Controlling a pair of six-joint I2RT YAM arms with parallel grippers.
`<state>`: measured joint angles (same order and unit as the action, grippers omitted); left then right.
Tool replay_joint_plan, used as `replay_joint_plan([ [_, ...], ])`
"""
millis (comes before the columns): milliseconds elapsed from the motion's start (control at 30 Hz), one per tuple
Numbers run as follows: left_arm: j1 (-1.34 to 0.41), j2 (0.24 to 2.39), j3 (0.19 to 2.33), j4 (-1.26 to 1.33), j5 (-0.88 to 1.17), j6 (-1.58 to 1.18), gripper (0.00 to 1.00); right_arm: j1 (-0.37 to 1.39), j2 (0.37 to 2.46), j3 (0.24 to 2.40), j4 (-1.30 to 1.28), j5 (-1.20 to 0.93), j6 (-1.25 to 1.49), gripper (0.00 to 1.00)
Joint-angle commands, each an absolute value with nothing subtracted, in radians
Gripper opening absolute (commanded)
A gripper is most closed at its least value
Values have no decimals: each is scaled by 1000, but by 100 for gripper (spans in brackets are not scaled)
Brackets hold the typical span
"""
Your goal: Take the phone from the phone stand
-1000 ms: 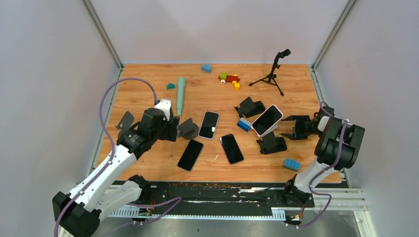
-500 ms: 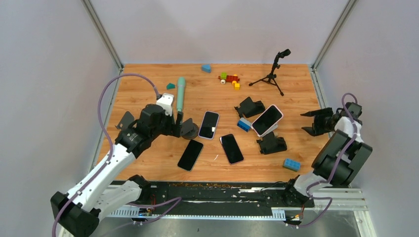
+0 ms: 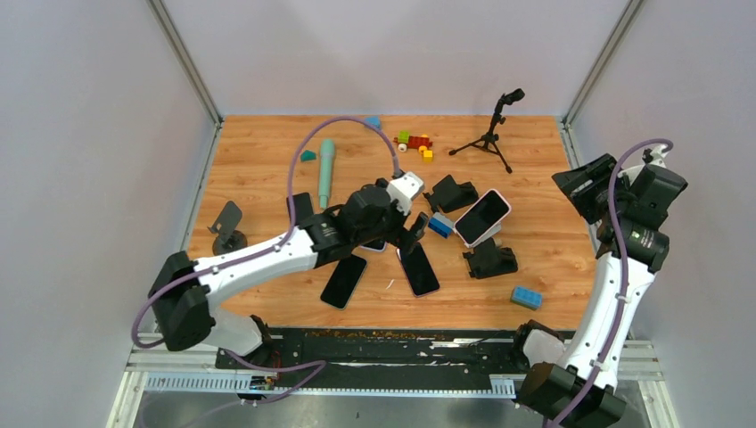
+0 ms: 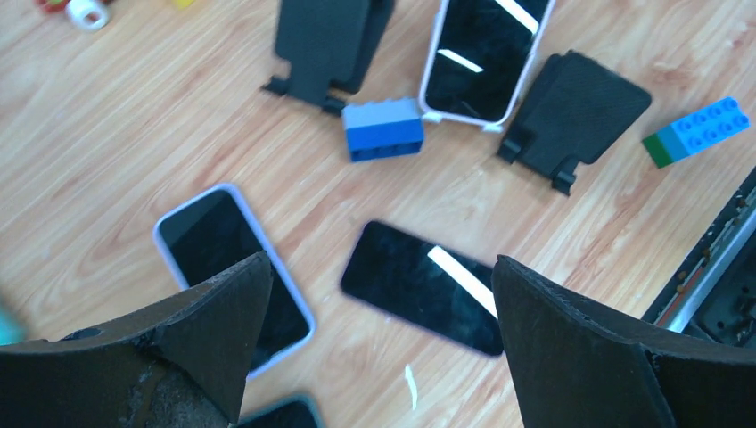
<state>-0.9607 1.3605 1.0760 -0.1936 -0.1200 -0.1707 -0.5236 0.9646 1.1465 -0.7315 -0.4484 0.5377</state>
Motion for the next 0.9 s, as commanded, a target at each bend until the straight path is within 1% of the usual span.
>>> replay_joint_plan([
  [0,-987,1465,1128,106,-47,-97,100,-465,932,1271,-867,-499,358,61],
  [133,-989,1582,1207,157,-25,-82,100,-341,916,1343,-933,-501,255,64],
  [233,-990,1678,1304,131,-32,-87,100,-208,915,1395,-989,-475,156,65],
  [333,-990,1755,1352,158,-19,-106,100,-45,894,1417,-1029,-282,69,73],
  [367,-994,1769,1362,163,-12,-110,100,-11,879,1414,-1034,-192,57,76],
  [400,-998,1800,1391,169,-8,-110,100,26,868,1408,-1035,-150,50,80],
  [500,-1011,1860,1448,182,-8,-109,100,49,847,1391,-1035,-94,57,84],
  [667,-1022,1936,1471,272,55,-130,100,48,851,1400,-1045,-77,66,84],
  [867,-1046,2006,1512,329,65,-133,100,48,850,1385,-1042,-54,78,84],
])
